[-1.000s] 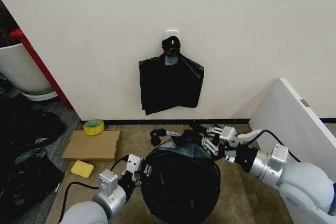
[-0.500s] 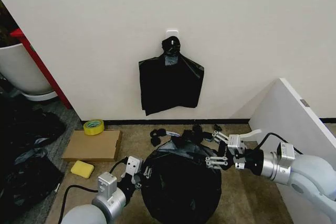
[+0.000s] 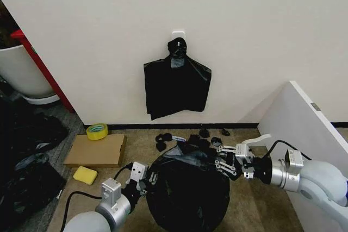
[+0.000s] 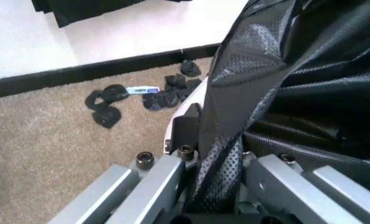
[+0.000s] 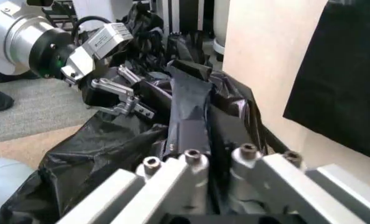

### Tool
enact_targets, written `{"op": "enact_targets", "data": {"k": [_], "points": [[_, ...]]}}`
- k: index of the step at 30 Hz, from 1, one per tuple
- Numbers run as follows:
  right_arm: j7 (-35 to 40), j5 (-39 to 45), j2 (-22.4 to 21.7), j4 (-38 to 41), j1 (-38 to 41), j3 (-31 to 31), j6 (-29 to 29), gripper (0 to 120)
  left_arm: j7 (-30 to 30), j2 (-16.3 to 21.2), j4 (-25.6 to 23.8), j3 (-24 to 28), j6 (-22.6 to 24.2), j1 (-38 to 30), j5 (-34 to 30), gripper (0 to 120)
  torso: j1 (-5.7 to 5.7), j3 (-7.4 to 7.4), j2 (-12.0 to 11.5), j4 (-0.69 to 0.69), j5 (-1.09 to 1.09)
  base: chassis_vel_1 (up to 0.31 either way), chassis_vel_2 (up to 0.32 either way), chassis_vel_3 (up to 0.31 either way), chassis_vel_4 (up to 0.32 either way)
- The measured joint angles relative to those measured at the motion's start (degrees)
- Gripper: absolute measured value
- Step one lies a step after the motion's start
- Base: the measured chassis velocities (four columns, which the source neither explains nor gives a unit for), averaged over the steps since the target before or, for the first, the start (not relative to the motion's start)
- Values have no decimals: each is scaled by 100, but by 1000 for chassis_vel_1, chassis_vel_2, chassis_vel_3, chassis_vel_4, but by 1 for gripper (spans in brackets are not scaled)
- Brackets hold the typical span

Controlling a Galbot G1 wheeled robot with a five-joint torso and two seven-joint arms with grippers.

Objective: Place the garbage bag over the trash bin.

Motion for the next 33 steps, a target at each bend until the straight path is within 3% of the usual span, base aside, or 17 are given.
{"op": "enact_targets", "data": {"k": [7, 11, 17, 25, 33], "points": [[86, -4, 26, 16, 23, -7, 29, 0, 18, 2, 2, 10, -8, -5, 17, 0, 0, 0, 0, 0, 0, 0, 0, 0, 0], [1103, 29, 114, 172, 131, -98, -113, 0, 142, 12, 1, 41, -44, 36, 209, 0, 0, 0, 0, 0, 0, 0, 0, 0, 0], [1877, 88, 111, 163, 235, -160, -503, 0, 402, 103, 1, 135, -139, 7, 555, 0, 0, 0, 0, 0, 0, 0, 0, 0, 0], [1698, 57, -196, -157, 202, -241, -646, 0, 751, 212, 27, 181, -603, 41, 1374, 0, 0, 0, 0, 0, 0, 0, 0, 0, 0], [1521, -67, -288, -434, 102, -373, -568, 0, 995, 289, 55, 212, -1084, 24, 1699, 0, 0, 0, 0, 0, 0, 0, 0, 0, 0]]}}
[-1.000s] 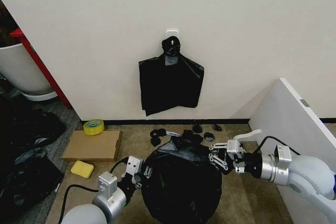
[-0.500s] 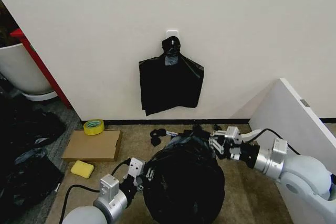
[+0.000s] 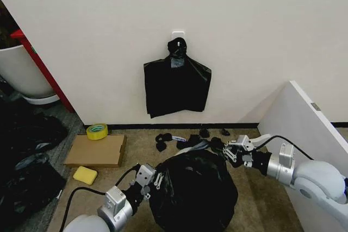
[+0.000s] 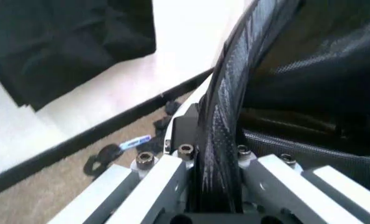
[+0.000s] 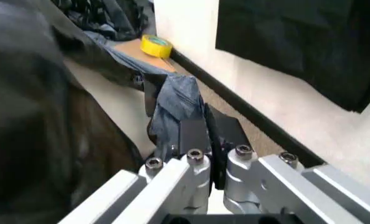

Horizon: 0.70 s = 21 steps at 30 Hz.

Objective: Place the garbage bag over the trash bin.

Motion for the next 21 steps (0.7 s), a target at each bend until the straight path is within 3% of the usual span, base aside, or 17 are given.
{"op": "enact_targets", "data": {"k": [10, 21], "points": [[-44, -269, 315, -431, 88, -305, 223, 0, 217, 32, 11, 13, -367, 91, 65, 0, 0, 0, 0, 1, 0, 0, 0, 0, 0], [116, -717, 643, -730, 226, -647, 385, 0, 266, -13, 50, 54, -443, 96, 43, 0, 0, 0, 0, 0, 0, 0, 0, 0, 0]]}}
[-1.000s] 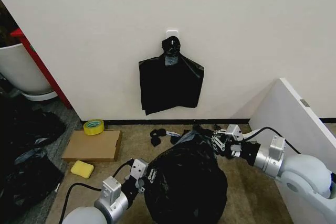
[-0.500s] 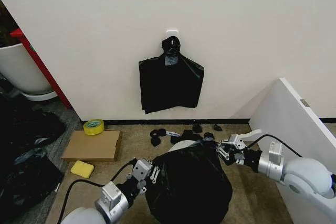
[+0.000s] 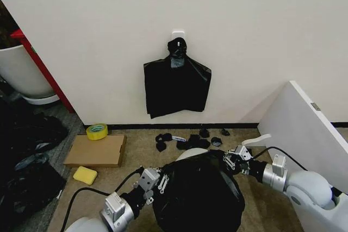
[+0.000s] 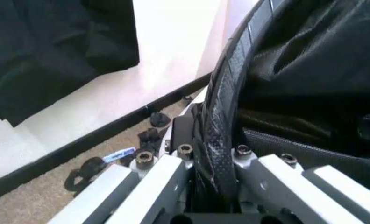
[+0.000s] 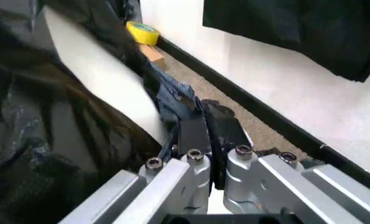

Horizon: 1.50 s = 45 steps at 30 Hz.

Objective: Place the garbage bag over the trash bin.

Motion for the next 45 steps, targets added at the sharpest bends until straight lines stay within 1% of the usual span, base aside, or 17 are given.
{"op": "enact_targets", "data": {"k": [4, 9, 12, 13, 15, 19, 20, 21, 25, 27, 33, 34, 37, 40, 42, 43, 45], "points": [[34, -24, 124, -25, 117, -140, 0, 0, -2, -6, 2, -12, -15, 8, -20, 0, 0, 0, 0, 1, 1, 0, 0, 0, 0], [-82, 22, 114, 30, 32, -25, 122, 0, -66, -22, 13, -36, 3, 33, -174, 0, 0, 0, 0, 0, 0, 0, 0, 0, 0], [-143, 189, 103, 80, -50, 113, 261, 10, -138, -66, 34, -35, 110, -9, -338, 0, 0, 0, 0, 0, 1, 0, 0, 0, 0], [-143, 189, 103, 80, -50, 113, 261, 10, -138, -66, 34, -35, 110, -9, -338, 0, 0, 0, 0, 0, 1, 0, 0, 0, 0], [-200, 411, 104, 126, -75, 209, 336, 20, -215, -102, 74, -30, 237, -74, -541, 0, 0, 0, 0, 0, 0, 0, 0, 0, 0], [-333, 631, 102, 120, -66, 299, 378, 34, -285, -116, 110, -63, 342, -118, -782, 0, 0, 0, 0, 0, 0, 0, 0, 0, 0], [-333, 631, 102, 120, -66, 299, 378, 34, -285, -116, 110, -63, 342, -118, -782, 0, 0, 0, 0, 0, 0, 0, 0, 0, 0], [-406, 691, 101, 96, -54, 315, 356, 41, -290, -115, 111, -88, 350, -117, -807, 0, 0, 0, 0, 0, 0, 0, 0, 0, 0], [-609, 867, 133, -2, -4, 319, 247, 58, -287, -93, 84, -112, 365, -91, -811, 0, 0, 0, 0, 0, 1, 0, 0, 0, 0], [-608, 924, 150, -7, 4, 319, 237, 59, -287, -92, 81, -112, 367, -89, -809, 0, 0, 0, 0, 0, 1, 0, 0, 0, 0], [-10, 1539, 252, -62, 67, 396, -96, 86, -287, -104, 142, -99, 367, -86, -738, 0, 0, 0, 0, 1, 0, 0, 0, 0, 0], [-10, 1539, 252, -62, 67, 396, -96, 86, -287, -104, 142, -99, 367, -86, -738, 0, 0, 0, 0, 1, 0, 0, 0, 0, 0], [141, 1893, 249, -132, 59, 431, -272, 97, -280, -116, 149, -75, 364, -113, -720, 0, 0, 0, 0, 0, 1, 0, 0, 0, 0], [343, 2059, 294, -135, 70, 446, -351, 100, -297, -130, 173, -71, 364, -120, -730, 0, 0, 0, 0, 0, 0, 0, 0, 0, 0], [803, 2113, 372, -75, 107, 489, -440, 100, -420, -172, 207, -57, 408, -131, -848, 0, 0, 0, 0, 1, 1, 0, 0, 0, 0], [1275, 2090, 426, 72, 116, 523, -512, 100, -590, -219, 231, -44, 470, -172, -1017, 0, 0, 0, 0, 0, 2, 0, 0, 0, 0], [1466, 2066, 448, 136, 118, 536, -545, 100, -667, -240, 241, -40, 497, -193, -1087, 0, 0, 0, 0, 1, 2, 0, 0, 0, 0]]}}
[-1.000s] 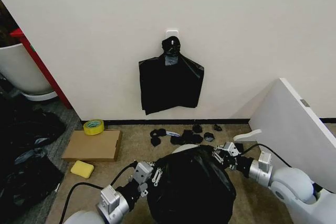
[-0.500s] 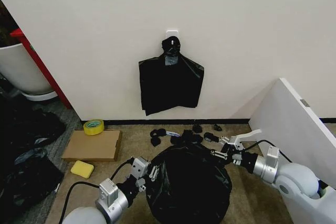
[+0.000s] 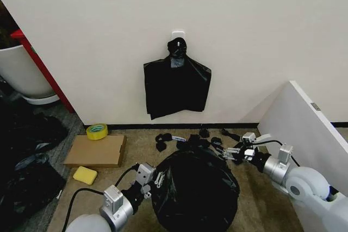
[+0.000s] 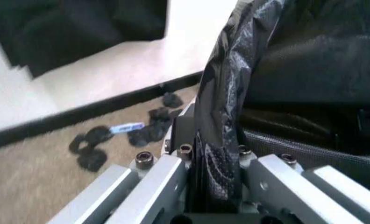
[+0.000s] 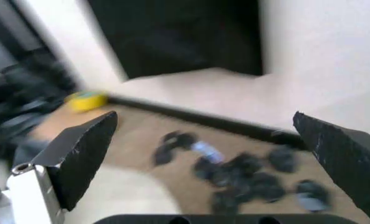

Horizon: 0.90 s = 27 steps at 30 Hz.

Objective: Place the garbage bag over the trash bin.

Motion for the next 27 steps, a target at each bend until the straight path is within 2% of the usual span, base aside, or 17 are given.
{"op": "enact_targets", "data": {"k": [1, 3, 7, 8, 9, 13, 14, 16, 17, 21, 23, 24, 27], "points": [[710, -206, 84, 255, -4, 38, -167, 100, -354, -79, 50, 11, 102, -107, -307, 0, 0, 0, 0, 0, -2, 0, 0, 0, 0], [1441, -641, 228, 670, -85, 70, -367, 100, -894, -227, 183, 23, 226, -321, -842, 0, 0, 0, 0, 1, -1, 0, 0, 0, 0], [2226, -851, 416, 1560, -249, -94, -759, 87, -1411, -430, 435, 48, 281, -589, -1431, 0, 0, 0, 0, -1, -1, 0, 0, 0, 0], [2435, -881, 472, 1952, -329, -192, -952, 80, -1565, -497, 549, 80, 282, -690, -1648, 0, 0, 0, 0, 1, -4, 0, 0, 0, 0], [2435, -881, 472, 1952, -329, -192, -952, 80, -1565, -497, 549, 80, 282, -690, -1648, 0, 0, 0, 0, 1, -4, 0, 0, 0, 0], [2397, -1379, 532, 2204, -447, -318, -1029, 67, -1694, -606, 741, 119, 147, -828, -1776, 0, 0, 0, 0, -1, -1, 0, 0, 0, 0], [2364, -1457, 546, 2239, -455, -329, -1022, 61, -1716, -635, 786, 125, 93, -863, -1790, 0, 0, 0, 0, -1, -1, 0, 0, 0, 0], [2362, -1455, 550, 2271, -455, -330, -1027, 59, -1730, -648, 812, 132, 69, -887, -1796, 0, 0, 0, 0, 0, 0, 0, 0, 0, 0], [2369, -1335, 546, 2408, -458, -330, -1110, 50, -1766, -673, 868, 153, 30, -945, -1801, 0, 0, 0, 0, 0, -1, 0, 0, 0, 0], [2429, -900, 517, 2718, -464, -430, -1387, 37, -1865, -732, 980, 256, -34, -1132, -1863, 0, 0, 0, 0, 0, -2, 0, 0, 0, 0], [2470, -1082, 586, 2747, -487, -627, -1581, 27, -1865, -748, 998, 386, -34, -1268, -1953, 0, 0, 0, 0, 0, -2, 0, 0, 0, 0], [2470, -1082, 586, 2747, -487, -627, -1581, 27, -1865, -748, 998, 386, -34, -1268, -1953, 0, 0, 0, 0, 0, -2, 0, 0, 0, 0], [2528, -1165, 708, 2734, -450, -847, -1828, 15, -1915, -786, 1052, 577, -38, -1406, -1862, 0, 0, 0, 0, -2, -1, 0, 0, 0, 0]]}}
